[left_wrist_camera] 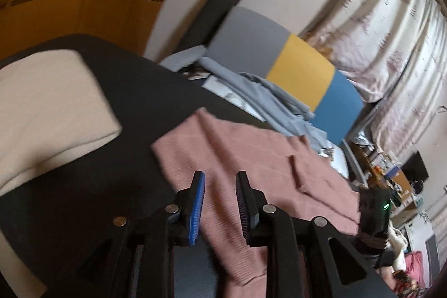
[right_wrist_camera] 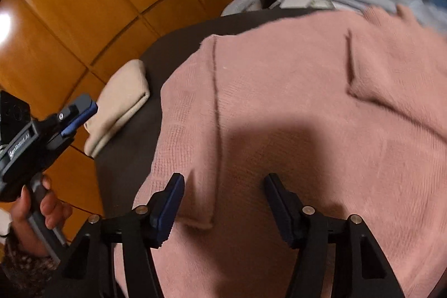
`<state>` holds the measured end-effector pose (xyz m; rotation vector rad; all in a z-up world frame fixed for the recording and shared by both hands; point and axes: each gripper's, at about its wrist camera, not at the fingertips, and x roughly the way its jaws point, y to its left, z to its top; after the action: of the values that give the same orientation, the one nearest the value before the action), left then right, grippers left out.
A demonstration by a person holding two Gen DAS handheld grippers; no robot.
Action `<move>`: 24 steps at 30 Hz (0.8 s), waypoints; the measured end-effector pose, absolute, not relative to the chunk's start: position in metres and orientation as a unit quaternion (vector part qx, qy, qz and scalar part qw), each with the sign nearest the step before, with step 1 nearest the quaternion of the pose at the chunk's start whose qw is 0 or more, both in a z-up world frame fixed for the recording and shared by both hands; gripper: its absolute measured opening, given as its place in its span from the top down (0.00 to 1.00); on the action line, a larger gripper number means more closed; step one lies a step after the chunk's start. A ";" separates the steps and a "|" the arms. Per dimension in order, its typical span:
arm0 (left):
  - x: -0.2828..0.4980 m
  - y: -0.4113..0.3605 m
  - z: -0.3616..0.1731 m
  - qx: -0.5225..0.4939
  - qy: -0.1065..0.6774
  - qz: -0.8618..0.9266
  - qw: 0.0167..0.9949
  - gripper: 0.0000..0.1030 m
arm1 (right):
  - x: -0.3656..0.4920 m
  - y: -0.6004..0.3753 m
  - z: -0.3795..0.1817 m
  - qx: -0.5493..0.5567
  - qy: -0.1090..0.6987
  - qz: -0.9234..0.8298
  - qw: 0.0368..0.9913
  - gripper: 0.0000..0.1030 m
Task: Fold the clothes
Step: 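Release the folded side with the left tool while the right tool grasps the sweater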
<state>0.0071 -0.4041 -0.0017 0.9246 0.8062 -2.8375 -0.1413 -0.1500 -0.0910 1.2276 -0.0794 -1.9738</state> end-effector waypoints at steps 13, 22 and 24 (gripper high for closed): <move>0.008 -0.407 -0.028 0.318 0.281 -0.905 0.019 0.78 | -0.144 -0.161 -0.039 0.472 -0.035 -0.758 0.448 0.95; -0.056 -0.346 -0.028 0.378 0.201 -0.902 -0.054 0.78 | -0.193 -0.102 0.072 0.401 -0.136 -0.789 0.445 0.95; -0.078 -0.321 -0.027 0.385 0.163 -0.906 -0.073 0.78 | -0.203 -0.084 0.089 0.387 -0.137 -0.804 0.431 0.95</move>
<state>-0.0782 -0.3206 -0.0271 1.2687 0.5367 -2.9848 -0.2027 -0.0841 0.0887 0.9647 -0.3408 -2.0044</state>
